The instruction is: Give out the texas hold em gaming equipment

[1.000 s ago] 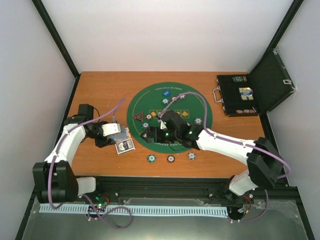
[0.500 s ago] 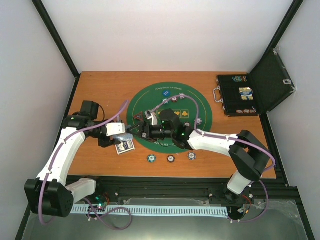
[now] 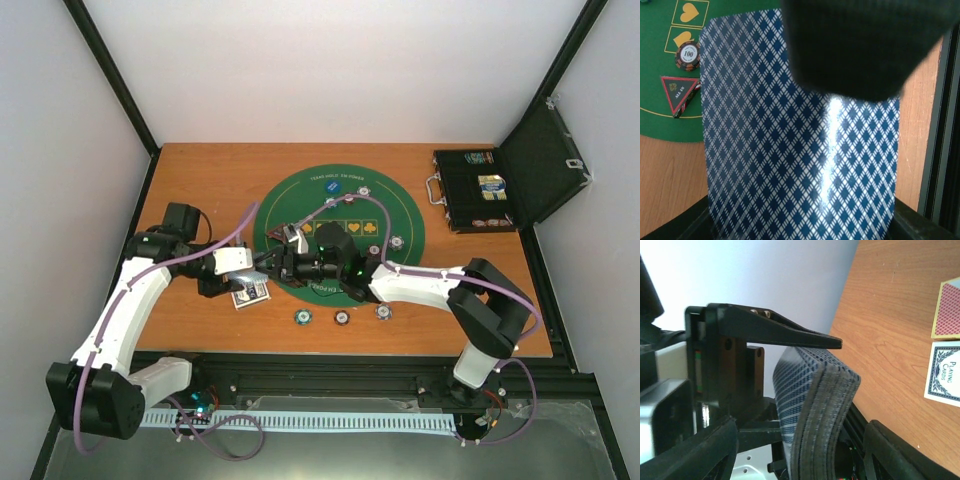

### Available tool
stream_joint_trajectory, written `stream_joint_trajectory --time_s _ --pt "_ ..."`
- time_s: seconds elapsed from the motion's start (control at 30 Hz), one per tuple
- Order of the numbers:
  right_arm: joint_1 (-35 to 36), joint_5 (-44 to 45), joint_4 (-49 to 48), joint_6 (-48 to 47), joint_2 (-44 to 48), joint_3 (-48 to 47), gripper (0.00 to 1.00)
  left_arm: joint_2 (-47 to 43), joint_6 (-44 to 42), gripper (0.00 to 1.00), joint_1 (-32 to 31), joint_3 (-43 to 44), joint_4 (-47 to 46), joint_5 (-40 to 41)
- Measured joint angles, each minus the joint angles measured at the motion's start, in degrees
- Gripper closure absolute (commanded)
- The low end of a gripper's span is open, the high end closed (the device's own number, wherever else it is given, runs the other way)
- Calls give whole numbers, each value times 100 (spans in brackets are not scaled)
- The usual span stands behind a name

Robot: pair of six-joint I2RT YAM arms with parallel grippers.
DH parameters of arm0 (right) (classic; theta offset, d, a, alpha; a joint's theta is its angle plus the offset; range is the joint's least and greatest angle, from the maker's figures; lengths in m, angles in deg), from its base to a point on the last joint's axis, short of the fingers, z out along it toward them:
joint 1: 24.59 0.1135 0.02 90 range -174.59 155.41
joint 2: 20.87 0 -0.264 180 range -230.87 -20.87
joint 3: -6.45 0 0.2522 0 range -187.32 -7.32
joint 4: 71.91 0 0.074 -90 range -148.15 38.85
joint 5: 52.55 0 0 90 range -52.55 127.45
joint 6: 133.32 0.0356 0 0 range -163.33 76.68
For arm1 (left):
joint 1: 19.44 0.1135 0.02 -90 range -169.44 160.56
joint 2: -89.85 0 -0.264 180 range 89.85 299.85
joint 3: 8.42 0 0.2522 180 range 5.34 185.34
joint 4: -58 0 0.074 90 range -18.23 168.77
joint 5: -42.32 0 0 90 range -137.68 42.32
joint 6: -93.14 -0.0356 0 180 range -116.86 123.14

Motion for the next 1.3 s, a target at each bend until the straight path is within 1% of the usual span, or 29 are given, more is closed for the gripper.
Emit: stream_joint_trajectory --time_s 0.2,0.27,0.3,0.4,0.43,0.47,0.53,0.57,0.6,0.77,1.2,1.3 --pt "101 -4 -157 151 -262 -52 43 -59 9 99 0 2 4 -2" --pt "116 -4 -208 203 -323 -55 49 -81 9 99 0 2 9 -2" --pt "125 -9 -249 234 -354 -59 53 -94 11 99 0 2 13 -4" --pt "155 -20 -339 308 -409 -120 70 -125 11 99 -2 0 31 -4" --pt "173 -24 -385 341 -426 -151 75 -127 11 91 0 2 35 -11" --pt "188 -26 -431 337 -437 -168 79 -129 11 69 -2 0 44 -22" --pt "208 -63 -557 393 -452 -173 86 -133 17 21 0 0 76 -33" --pt "212 -98 -651 407 -461 -173 89 -136 22 3 0 2 96 -48" --pt "221 -96 -647 413 -461 -170 91 -140 15 1 2 2 109 -72" --pt "229 -31 -715 560 -527 -68 93 -262 33 0 -11 2 208 -280" --pt "352 -155 -1054 621 -590 66 92 -96 -79 0 -11 -2 511 -426" --pt "363 -175 -1060 619 -651 66 92 -66 -92 4 -11 -4 553 -424"
